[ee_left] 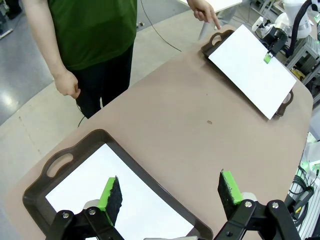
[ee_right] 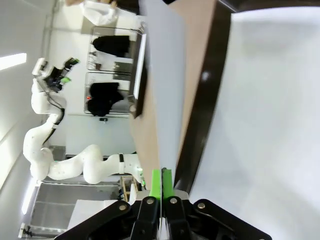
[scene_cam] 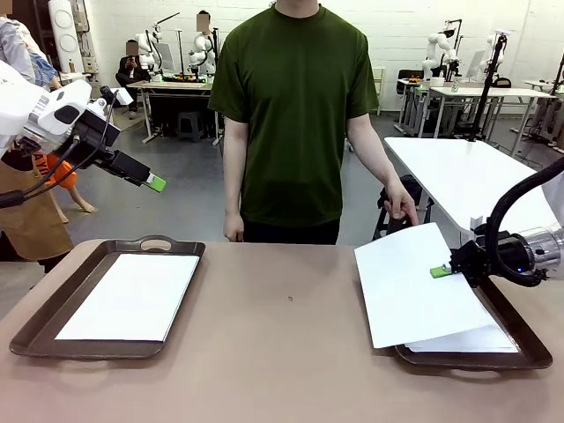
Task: Sort the A4 documents.
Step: Place the A4 Paper in the designated Handle tray.
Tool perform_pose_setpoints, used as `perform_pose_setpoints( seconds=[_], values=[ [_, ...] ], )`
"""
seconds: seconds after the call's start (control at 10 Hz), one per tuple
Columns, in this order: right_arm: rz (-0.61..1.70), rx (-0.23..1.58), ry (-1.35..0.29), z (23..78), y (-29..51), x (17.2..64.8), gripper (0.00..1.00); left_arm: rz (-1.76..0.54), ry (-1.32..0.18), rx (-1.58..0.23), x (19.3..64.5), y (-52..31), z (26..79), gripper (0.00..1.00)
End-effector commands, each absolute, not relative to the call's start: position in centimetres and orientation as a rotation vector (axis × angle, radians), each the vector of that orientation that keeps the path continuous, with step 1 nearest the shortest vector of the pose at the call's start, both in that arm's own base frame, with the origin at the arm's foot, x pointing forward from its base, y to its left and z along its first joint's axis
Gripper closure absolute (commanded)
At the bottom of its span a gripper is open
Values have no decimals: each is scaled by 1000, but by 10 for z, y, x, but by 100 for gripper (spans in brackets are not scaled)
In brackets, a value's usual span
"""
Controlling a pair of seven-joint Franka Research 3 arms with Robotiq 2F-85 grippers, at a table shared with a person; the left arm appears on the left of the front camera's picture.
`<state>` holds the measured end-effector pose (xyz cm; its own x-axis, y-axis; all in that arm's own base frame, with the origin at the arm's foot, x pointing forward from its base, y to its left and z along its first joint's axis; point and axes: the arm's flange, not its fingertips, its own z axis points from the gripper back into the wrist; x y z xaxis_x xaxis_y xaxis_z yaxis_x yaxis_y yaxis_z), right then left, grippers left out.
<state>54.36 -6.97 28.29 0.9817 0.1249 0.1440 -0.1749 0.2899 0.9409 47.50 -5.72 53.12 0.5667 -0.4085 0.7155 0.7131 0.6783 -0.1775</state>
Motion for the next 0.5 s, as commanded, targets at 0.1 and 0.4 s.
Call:
perform_pose_setpoints(
  seconds=[0.1,0.4],
  values=[
    [209,1140,-46,293,-95,542,99,-692,-702,-492,475,-56,531,0],
    [246,1056,11,298,-103,550,99,-692,-702,-492,475,-56,531,0]
  ],
)
